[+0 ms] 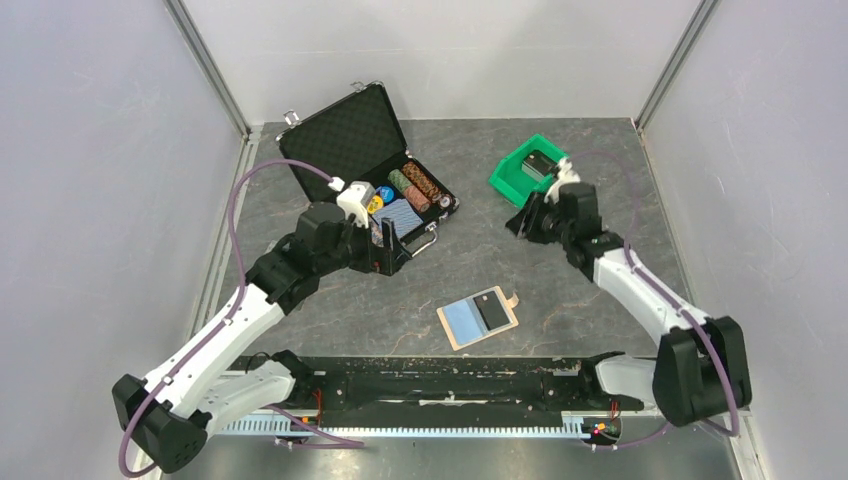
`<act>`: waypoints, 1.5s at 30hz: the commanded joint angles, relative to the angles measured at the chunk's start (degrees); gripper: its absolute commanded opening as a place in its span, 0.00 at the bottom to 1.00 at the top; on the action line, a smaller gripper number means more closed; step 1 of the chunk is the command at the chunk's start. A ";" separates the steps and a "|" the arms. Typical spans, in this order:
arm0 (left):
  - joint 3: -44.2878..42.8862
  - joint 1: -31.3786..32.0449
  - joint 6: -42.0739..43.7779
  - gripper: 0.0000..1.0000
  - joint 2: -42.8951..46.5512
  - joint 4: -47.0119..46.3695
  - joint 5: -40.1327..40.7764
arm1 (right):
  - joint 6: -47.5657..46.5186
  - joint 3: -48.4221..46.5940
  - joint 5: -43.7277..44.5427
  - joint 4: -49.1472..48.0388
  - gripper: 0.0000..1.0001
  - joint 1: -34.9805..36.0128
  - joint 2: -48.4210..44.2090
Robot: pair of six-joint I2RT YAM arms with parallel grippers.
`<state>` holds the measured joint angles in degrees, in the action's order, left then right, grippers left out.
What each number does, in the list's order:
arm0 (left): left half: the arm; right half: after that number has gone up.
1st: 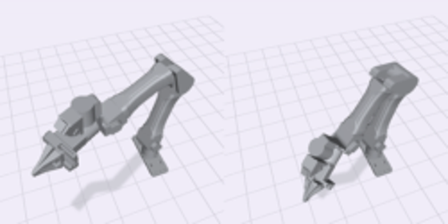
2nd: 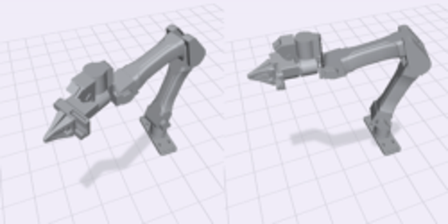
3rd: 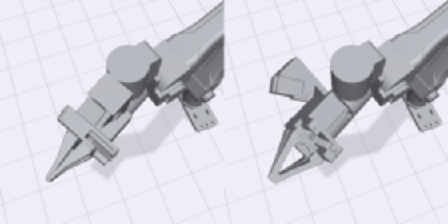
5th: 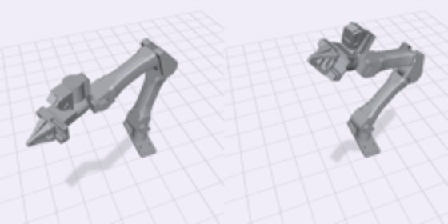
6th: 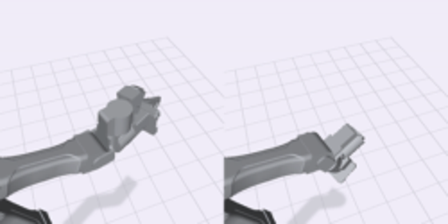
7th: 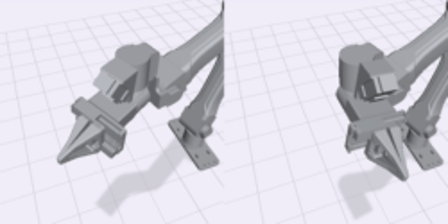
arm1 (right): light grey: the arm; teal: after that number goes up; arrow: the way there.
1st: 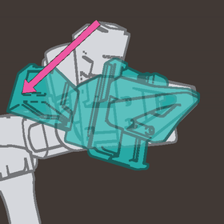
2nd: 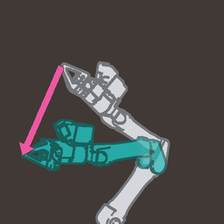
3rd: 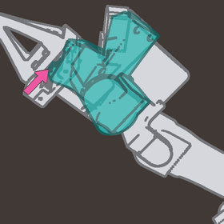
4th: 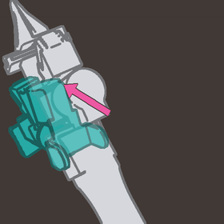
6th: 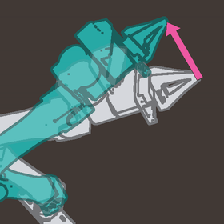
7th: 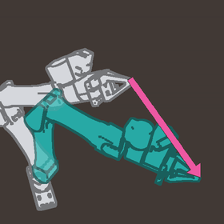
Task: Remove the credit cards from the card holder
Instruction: Remove the credit card from the card holder.
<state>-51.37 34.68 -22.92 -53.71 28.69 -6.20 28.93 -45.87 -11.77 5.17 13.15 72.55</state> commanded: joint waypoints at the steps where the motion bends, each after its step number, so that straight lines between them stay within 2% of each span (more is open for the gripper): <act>1: 1.57 -0.22 -2.98 1.00 -1.80 -5.20 -7.91 | -5.09 6.75 -0.50 1.56 0.39 6.56 -6.21; 7: 5.46 -0.20 -6.67 0.98 -4.25 -8.74 -13.65 | -4.88 15.18 -1.41 2.62 0.40 13.04 -10.89; 14: 9.43 -0.07 -11.96 0.97 -7.37 -15.70 -22.96 | -6.39 20.98 -4.30 1.96 0.40 14.19 -12.54; 18: 10.09 0.80 -12.92 0.96 -10.34 -17.97 -25.33 | -7.11 21.76 -5.33 1.76 0.40 14.18 -11.89; 32: 13.61 5.28 -15.89 0.95 -14.38 -23.54 -25.69 | -7.28 26.49 -6.02 -1.35 0.37 14.32 -10.20; 37: 13.84 6.19 -15.93 0.93 -15.77 -24.11 -24.78 | -3.38 30.10 -9.97 -7.18 0.32 14.43 -9.99; 45: 14.46 7.19 -16.66 0.87 -19.59 -26.05 -24.32 | 1.87 33.18 -9.49 -8.71 0.25 15.97 -13.36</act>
<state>-37.47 41.06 -37.12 -71.72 5.67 -30.39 27.16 -14.74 -20.73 -2.61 28.21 60.86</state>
